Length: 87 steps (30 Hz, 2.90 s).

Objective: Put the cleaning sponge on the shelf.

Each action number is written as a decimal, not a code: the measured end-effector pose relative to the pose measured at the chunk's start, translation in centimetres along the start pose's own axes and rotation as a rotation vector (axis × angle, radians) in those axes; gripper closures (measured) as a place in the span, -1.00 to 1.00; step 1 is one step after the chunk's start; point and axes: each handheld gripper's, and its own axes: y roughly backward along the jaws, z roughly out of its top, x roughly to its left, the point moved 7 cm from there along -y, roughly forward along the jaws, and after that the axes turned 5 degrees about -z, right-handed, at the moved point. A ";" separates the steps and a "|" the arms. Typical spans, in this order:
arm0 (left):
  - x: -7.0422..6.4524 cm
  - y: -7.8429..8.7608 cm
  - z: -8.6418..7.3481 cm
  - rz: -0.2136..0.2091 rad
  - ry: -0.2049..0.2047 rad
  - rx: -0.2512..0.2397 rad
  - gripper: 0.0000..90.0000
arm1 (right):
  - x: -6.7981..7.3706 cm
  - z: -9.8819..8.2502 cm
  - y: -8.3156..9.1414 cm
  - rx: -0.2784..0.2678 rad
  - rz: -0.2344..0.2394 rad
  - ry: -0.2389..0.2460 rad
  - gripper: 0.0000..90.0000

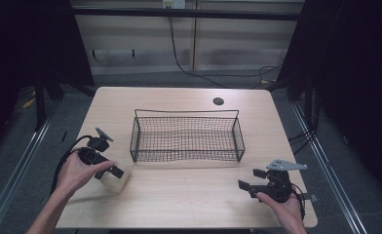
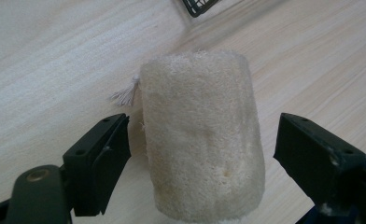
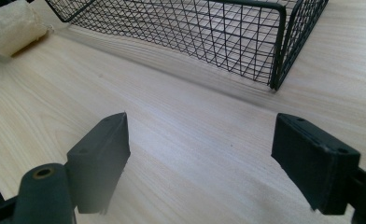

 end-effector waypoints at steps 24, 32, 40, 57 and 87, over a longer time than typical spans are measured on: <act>0.3 -3.0 -0.1 0.116 -0.016 0.121 -0.41 | 0.0 -0.2 -0.2 0.019 0.004 -0.003 -0.58; 0.5 -2.8 -0.5 0.163 -0.028 0.147 -0.39 | 0.0 -0.2 -0.2 0.024 0.005 -0.005 -0.58; 0.3 -2.4 -0.7 0.139 -0.022 0.154 -0.39 | 0.1 -0.2 -0.2 0.026 0.009 -0.006 -0.58; -0.2 0.0 -1.3 0.111 -0.033 0.133 -0.38 | 0.1 -0.3 -0.3 0.037 0.012 -0.011 -0.60; -2.7 3.8 -1.1 0.078 -0.077 0.111 -0.38 | 0.2 -0.5 -0.3 0.060 0.020 -0.020 -0.59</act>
